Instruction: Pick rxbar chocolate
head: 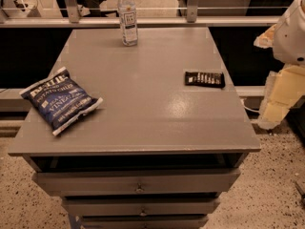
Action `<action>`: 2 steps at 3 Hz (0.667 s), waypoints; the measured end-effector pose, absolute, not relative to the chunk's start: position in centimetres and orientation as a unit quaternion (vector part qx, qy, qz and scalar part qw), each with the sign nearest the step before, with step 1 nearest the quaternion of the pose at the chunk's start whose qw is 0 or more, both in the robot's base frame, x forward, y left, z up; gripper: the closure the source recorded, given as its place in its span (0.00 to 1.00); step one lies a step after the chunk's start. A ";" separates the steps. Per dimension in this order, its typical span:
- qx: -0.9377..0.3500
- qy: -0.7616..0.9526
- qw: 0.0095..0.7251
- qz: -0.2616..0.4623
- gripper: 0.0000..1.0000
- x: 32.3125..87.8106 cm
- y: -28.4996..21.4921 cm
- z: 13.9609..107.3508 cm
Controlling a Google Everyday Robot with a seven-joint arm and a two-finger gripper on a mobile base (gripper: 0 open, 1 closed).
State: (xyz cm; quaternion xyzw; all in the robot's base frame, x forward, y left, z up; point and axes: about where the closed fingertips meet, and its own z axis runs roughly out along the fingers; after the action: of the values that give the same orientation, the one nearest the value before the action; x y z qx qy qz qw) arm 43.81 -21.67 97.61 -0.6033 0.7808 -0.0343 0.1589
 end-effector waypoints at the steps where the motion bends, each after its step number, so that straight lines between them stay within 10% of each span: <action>1: -0.603 0.781 0.159 -0.034 0.00 43.8 -21.7 97.6; 2: -0.613 0.769 0.178 -0.032 0.00 46.2 -21.5 97.0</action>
Offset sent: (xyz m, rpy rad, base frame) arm 0.0710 0.0043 -0.0212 0.0697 -0.0750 0.0900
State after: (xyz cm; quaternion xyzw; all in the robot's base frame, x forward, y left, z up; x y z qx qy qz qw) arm 46.22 -21.46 97.03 -0.6126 0.7693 -0.0322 0.1784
